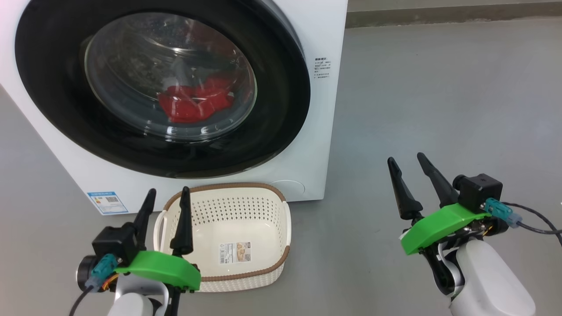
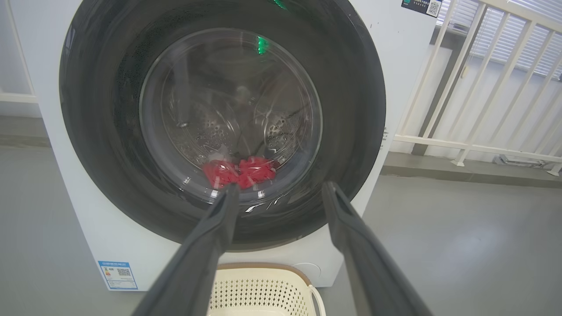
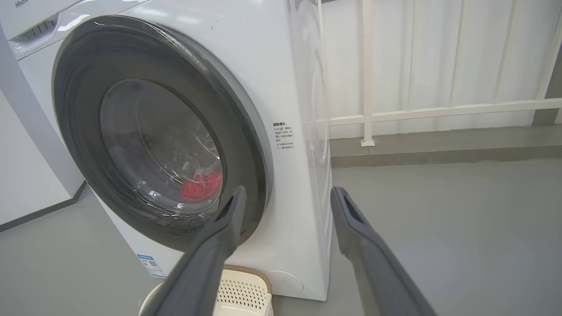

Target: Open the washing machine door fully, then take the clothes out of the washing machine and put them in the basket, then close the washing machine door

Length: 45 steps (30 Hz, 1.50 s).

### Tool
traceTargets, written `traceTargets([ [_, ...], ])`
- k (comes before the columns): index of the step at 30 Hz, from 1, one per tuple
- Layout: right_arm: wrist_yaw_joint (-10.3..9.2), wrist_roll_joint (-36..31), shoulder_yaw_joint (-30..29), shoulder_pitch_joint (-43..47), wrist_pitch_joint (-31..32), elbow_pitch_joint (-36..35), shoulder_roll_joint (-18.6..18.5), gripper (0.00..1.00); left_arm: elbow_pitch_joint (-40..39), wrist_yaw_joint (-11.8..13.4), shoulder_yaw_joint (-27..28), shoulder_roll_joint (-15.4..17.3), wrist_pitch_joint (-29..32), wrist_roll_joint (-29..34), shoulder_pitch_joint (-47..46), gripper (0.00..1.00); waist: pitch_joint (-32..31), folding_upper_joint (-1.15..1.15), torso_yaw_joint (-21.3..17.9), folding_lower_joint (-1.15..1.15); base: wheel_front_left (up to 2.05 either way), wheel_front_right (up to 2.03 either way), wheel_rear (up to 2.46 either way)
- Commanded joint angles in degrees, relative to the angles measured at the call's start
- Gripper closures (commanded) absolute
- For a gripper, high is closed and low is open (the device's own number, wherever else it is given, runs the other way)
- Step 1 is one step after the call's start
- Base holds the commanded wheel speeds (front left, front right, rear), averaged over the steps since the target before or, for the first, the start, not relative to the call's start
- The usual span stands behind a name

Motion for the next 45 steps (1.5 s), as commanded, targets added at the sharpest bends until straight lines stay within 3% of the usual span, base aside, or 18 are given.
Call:
traceTargets([
  [1,-0.04,-1.8,1.5,-3.1,-1.0,-0.9,-0.1,0.00,-0.9,0.7,1.4,1.1,-0.8,1.6,-2.6,0.00,0.0,0.00,0.0,0.00,0.00,0.00,0.00],
  [6,-0.04,-4.2,2.9,-4.4,-1.8,0.8,-0.2,0.00,0.3,1.5,1.2,1.2,-1.7,4.3,-3.5,0.00,-0.1,0.00,0.0,0.00,0.00,0.00,0.00],
  [25,-0.04,-4.3,2.5,-4.8,-1.9,1.7,-0.2,0.00,2.0,2.1,1.6,1.5,-1.7,2.6,-4.0,0.00,0.2,0.00,-0.1,0.00,0.00,0.00,0.00],
  [38,-0.04,-4.7,1.5,-7.7,-1.9,0.0,-0.2,0.01,-4.8,2.3,0.3,1.5,-0.1,1.9,-4.8,0.00,5.7,0.00,1.6,0.00,0.00,0.00,0.00],
  [39,-0.04,-4.8,1.4,-8.1,-1.9,-0.1,-0.2,0.11,-5.6,2.4,0.1,1.4,0.0,1.9,-4.8,0.00,6.2,0.00,1.7,0.00,0.00,0.00,0.00],
  [40,-0.04,-4.8,1.3,-8.6,-1.9,-0.2,-0.2,0.39,-6.5,2.4,-0.1,1.4,0.1,1.8,-4.9,0.00,6.8,0.00,1.9,0.00,0.00,0.00,0.00],
  [41,-0.04,-4.9,1.2,-9.1,-1.9,-0.3,-0.2,0.53,-7.4,2.5,-0.3,1.4,0.2,1.8,-5.0,0.00,7.3,0.00,2.1,0.00,0.00,0.00,0.00],
  [42,-0.04,-4.9,1.1,-9.6,-1.9,-0.3,-0.2,0.60,-8.3,2.5,-0.5,1.4,0.4,1.8,-5.0,0.00,7.8,0.00,2.2,0.00,0.00,0.00,0.00],
  [44,-0.04,-4.8,0.9,-10.8,-1.9,-0.3,-0.2,0.90,-10.0,2.6,-0.9,1.3,0.7,1.8,-5.1,0.00,8.9,0.00,2.6,0.00,0.00,0.00,0.00],
  [45,-0.04,-4.7,0.7,-11.5,-1.9,-0.2,-0.2,1.00,-10.8,2.6,-1.1,1.3,0.8,1.8,-5.2,0.00,9.5,0.00,2.8,0.00,0.00,0.00,0.00],
])
